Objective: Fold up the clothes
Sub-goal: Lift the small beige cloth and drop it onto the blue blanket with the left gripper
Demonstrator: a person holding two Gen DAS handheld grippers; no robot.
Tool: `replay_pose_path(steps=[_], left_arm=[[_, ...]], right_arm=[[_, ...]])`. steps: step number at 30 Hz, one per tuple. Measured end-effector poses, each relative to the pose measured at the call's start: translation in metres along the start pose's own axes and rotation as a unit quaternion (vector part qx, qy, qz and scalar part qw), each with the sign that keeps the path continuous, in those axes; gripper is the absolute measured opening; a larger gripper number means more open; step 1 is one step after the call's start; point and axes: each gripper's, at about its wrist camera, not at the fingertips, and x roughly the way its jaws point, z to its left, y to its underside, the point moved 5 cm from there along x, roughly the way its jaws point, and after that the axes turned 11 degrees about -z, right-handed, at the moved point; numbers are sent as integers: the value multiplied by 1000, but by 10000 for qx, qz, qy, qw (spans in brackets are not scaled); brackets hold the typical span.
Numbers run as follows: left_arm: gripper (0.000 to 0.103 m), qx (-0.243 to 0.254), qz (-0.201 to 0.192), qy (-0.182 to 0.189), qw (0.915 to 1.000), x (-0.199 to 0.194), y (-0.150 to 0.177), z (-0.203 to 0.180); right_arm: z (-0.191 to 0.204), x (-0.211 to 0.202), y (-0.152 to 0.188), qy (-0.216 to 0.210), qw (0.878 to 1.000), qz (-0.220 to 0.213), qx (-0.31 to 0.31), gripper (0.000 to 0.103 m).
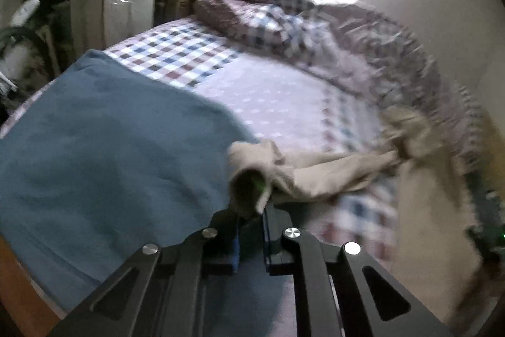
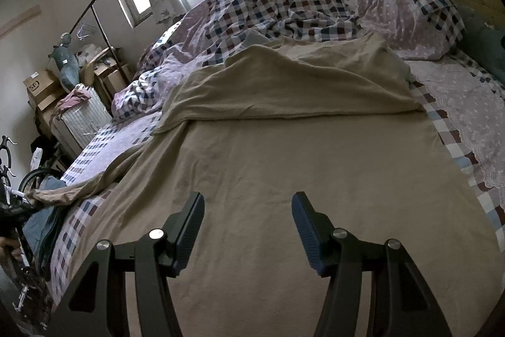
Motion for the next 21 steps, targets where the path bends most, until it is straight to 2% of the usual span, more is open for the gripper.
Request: replay_pose_path(steps=[2,4,5,7,10,11,12,14,16,17,18,19,20,21], left_arm=[[10,-431,-78,488,9978,-16,-8,-3],[10,-937,-163,1002,9904,-32,-16,-3],[9,-1188,-205,1258,9847,-40,-21,-3],[9,-1720,-166,1811,9682,-53,-24,-3],[10,-2198,-311,1963,9551,-73,-24,4],[10,-2413,-341,1937,9503,-76,-21,10],[10,-2684,-292,1760,9467,-75,-17,20],[12,-3245,-81,1193,9383,-66,-3,48],[13,-3763,137,719,9236,-53,12,76],[22,-3926,207,497,9181,-48,18,89],[30,-3872,168,321,9213,-47,19,96],[48,-3728,63,176,9277,-49,19,101],[59,-3556,-34,33,9346,-51,18,104],[61,-3333,-116,-106,9427,-55,17,103]], right_arm=[[0,-1,0,2,10000,-4,-7,61],[0,-2,-1,13,10000,-16,-14,61],[0,-2,-1,17,10000,-25,-18,61],[-1,-4,-2,25,10000,-43,-26,62],[-3,-6,-3,38,10000,-66,-40,62],[-3,-6,-3,40,10000,-67,-32,62],[-4,-7,-3,42,10000,-67,-24,62],[-4,-7,-3,37,10000,-61,-10,63],[-3,-7,-4,24,10000,-51,-7,63],[-3,-7,-4,14,10000,-46,-17,63],[-2,-7,-3,16,10000,-46,-34,63],[-2,-7,-3,17,10000,-46,-52,63],[-2,-7,-3,18,10000,-46,-68,63],[-2,-8,-3,21,10000,-48,-71,63]])
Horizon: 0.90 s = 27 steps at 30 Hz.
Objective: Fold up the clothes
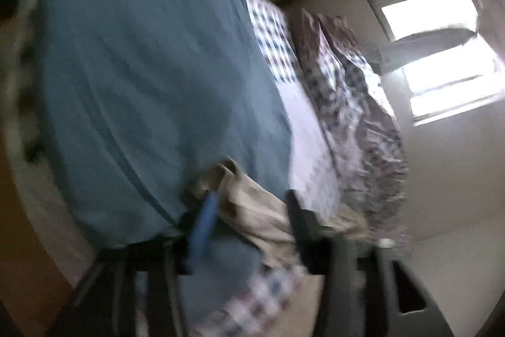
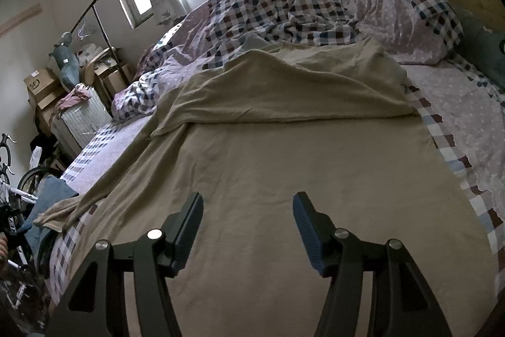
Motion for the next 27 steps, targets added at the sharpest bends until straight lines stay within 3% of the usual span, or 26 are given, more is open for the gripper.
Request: replay_pose_path(steps=[3,7,12,14,15,17,21,22,27], left_arm=[[62,1166,-258,-295,9924,-9,8,-15],[62,2819,-261,-464,9580,-8,32,-45],[62,3969,86,-857,9138,14,63,-53],[50,4197,227,-954,9024,23,70,-54],[44,4177,287,-986,9028,27,71,-53],[17,3953,379,-1018,9121,34,68,-49],[5,3340,408,-584,9399,39,55,-53],[0,3218,410,-446,9449,40,52,-56],[0,2676,45,-112,9635,53,23,-72]], right_arm=[[-3,0,0,8,10000,13,25,64],[-1,3,3,-7,10000,56,26,65],[5,4,5,-19,9999,70,-92,65],[5,4,6,-9,9999,80,-94,65],[4,5,7,2,9999,90,-83,65],[3,6,7,16,9999,105,-83,65],[4,8,9,26,9999,131,-108,65],[4,9,9,29,9998,145,-120,65],[5,12,10,40,9997,181,-149,65]])
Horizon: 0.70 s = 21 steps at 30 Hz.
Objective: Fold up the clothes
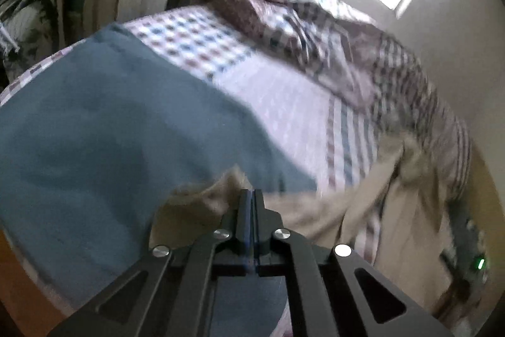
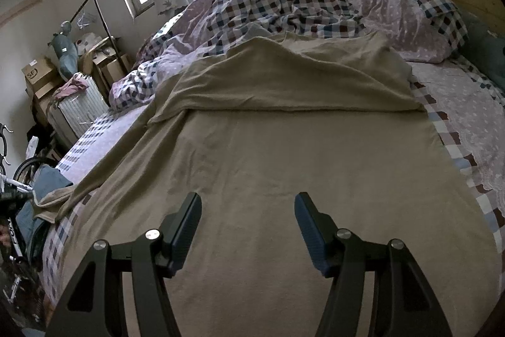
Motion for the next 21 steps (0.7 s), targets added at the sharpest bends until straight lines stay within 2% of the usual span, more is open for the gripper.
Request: replay_pose_path(steps=[3,6,9,10,11,12,13,14,18,21], left_arm=[[0,-148,-351,-301,9988,10,-23,10],[0,455,-232,-502,9974,10,-22,7],[6,1078,-174,-422,9931,-4,-11,-1],[13,1223,-189,-400,9915,-10,-8,-3],[27,1368,-217,-419,9895,-15,-5,-6],[35,1637,-250,-495,9850,-20,0,-9],[50,1916,-274,-566,9795,-24,4,-14],[56,2180,-267,-627,9736,-26,9,-18],[56,3036,-44,-816,9493,-27,34,-29],[56,3612,103,-960,9275,-25,51,-35]], right_arm=[[0,0,1,3,10000,4,-6,65],[-1,-1,0,3,10000,-4,-10,65],[-3,0,0,12,10000,-7,26,65],[-4,0,0,16,10000,-3,43,65],[-4,0,0,17,10000,3,48,65],[-4,0,0,17,10000,8,53,65],[-3,0,0,17,10000,7,47,65],[-3,0,0,26,10000,3,39,65],[-3,1,1,39,10000,19,65,65],[-3,2,2,37,10000,34,65,65]])
